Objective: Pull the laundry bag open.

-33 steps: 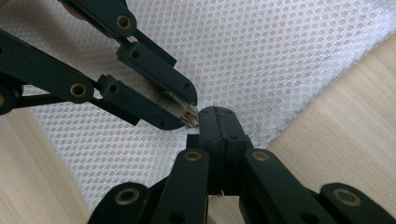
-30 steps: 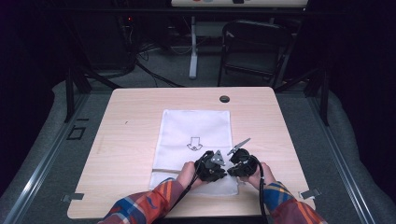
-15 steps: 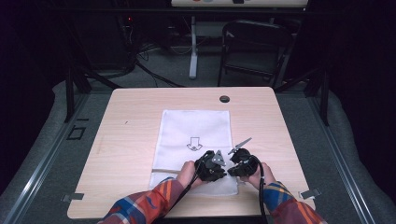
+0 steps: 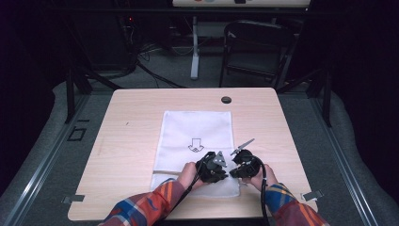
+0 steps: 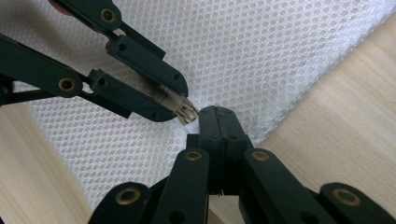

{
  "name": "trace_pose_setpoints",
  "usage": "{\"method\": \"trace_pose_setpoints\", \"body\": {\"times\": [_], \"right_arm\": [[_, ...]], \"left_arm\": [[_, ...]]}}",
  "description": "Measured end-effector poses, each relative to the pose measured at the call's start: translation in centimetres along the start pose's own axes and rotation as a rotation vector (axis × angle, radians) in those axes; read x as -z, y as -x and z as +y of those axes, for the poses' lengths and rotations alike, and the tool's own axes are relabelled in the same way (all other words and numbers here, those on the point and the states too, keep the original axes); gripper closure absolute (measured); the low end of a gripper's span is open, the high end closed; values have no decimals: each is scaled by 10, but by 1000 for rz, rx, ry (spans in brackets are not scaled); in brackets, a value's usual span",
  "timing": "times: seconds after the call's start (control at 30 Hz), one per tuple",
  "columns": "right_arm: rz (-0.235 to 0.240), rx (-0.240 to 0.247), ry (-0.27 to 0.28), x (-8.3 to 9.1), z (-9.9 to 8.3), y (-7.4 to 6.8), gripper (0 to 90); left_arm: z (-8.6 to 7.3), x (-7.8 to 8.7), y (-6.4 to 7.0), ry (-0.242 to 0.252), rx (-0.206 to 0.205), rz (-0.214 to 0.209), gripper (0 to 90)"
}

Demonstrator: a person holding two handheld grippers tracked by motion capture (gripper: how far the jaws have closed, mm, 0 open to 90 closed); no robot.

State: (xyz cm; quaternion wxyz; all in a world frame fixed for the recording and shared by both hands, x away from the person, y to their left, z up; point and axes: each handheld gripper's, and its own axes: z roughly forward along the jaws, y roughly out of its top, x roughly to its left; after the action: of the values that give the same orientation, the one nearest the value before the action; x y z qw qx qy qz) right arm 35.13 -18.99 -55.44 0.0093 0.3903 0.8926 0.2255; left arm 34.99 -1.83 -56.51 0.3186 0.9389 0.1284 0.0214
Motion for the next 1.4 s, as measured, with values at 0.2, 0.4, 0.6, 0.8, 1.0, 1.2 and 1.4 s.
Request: {"method": "trace_pose_setpoints", "body": {"times": [0.2, 0.4, 0.6, 0.8, 1.0, 1.2, 1.4], "right_arm": [[-5, 9, -7, 1, -1, 0, 900], [-6, 29, -2, 1, -1, -1, 900], [14, 18, 32, 0, -4, 2, 900], [5, 23, 19, 0, -3, 1, 900], [6, 12, 18, 0, -4, 1, 900], [-12, 24, -1, 2, -3, 2, 900], [-47, 37, 5, 1, -3, -3, 900]], "left_arm": [[-1, 0, 0, -6, -2, 0, 815], [-1, 1, 0, 20, -8, -5, 802], [-2, -3, 0, 31, -10, -10, 813], [-1, -1, 3, 27, -6, 5, 818], [-1, 0, 4, 18, -6, 13, 819], [-9, 11, -9, 18, 32, 22, 819], [-13, 12, -10, 6, 36, 10, 816]]}}
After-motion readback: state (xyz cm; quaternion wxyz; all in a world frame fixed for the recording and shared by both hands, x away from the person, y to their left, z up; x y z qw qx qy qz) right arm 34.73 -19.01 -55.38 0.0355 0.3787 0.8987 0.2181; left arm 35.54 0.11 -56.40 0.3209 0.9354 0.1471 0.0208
